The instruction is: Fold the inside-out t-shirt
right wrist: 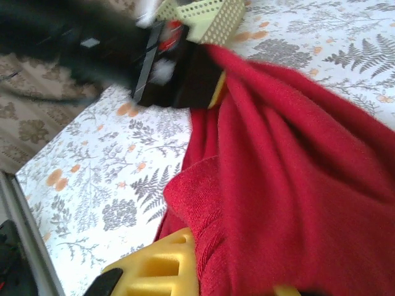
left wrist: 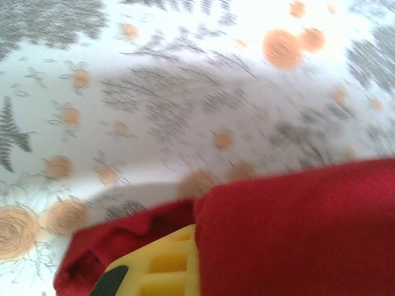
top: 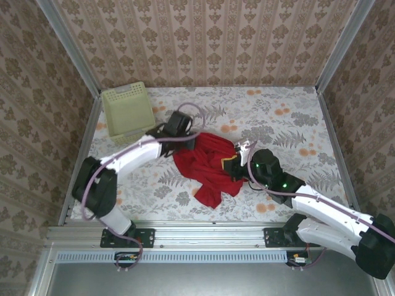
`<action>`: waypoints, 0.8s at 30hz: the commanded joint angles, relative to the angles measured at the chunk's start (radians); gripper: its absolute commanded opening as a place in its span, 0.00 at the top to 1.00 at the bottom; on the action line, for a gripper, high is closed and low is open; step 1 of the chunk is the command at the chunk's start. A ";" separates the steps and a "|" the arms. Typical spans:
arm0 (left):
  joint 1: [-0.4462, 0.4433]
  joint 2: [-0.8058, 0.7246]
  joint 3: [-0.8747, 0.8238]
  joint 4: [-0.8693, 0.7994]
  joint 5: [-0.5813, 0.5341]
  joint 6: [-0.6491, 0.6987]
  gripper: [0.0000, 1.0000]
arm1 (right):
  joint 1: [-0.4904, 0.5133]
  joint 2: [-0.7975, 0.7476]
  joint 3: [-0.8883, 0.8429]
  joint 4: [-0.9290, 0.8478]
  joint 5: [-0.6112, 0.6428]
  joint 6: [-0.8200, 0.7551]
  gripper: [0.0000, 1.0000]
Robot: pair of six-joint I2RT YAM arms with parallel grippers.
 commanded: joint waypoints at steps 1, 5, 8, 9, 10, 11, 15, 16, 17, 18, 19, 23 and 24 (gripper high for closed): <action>0.001 0.151 0.130 -0.227 -0.056 -0.035 1.00 | 0.006 -0.065 -0.016 0.027 -0.036 -0.008 1.00; 0.020 0.183 0.058 -0.206 -0.032 -0.073 1.00 | 0.005 -0.135 -0.067 0.026 0.072 0.014 1.00; 0.022 0.157 -0.008 -0.171 -0.006 -0.068 1.00 | 0.001 -0.150 -0.107 0.008 0.183 0.048 1.00; 0.016 0.144 -0.029 -0.154 0.005 -0.059 1.00 | -0.001 -0.139 -0.115 0.000 0.195 0.062 1.00; 0.008 0.132 -0.047 -0.135 0.017 -0.051 1.00 | -0.002 -0.126 -0.120 -0.006 0.199 0.075 1.00; -0.003 0.115 -0.075 -0.105 0.030 -0.043 1.00 | -0.002 -0.105 -0.121 -0.015 0.199 0.093 1.00; -0.046 0.060 -0.159 0.009 0.089 -0.049 1.00 | -0.002 -0.033 -0.088 -0.090 0.228 0.131 0.72; -0.056 0.051 -0.171 0.027 0.093 -0.053 1.00 | -0.002 -0.027 -0.071 -0.120 0.245 0.131 0.61; -0.068 0.040 -0.183 0.044 0.094 -0.057 1.00 | -0.002 -0.024 -0.042 -0.175 0.273 0.130 0.51; -0.077 0.029 -0.192 0.061 0.097 -0.062 1.00 | -0.003 -0.022 -0.008 -0.234 0.291 0.121 0.42; -0.083 0.019 -0.201 0.073 0.099 -0.067 1.00 | -0.001 -0.022 0.025 -0.284 0.306 0.115 0.35; -0.094 -0.025 -0.238 0.127 0.103 -0.095 1.00 | 0.005 0.015 0.184 -0.507 0.358 0.088 0.17; -0.094 -0.034 -0.247 0.139 0.103 -0.102 1.00 | 0.007 0.035 0.221 -0.564 0.370 0.091 0.16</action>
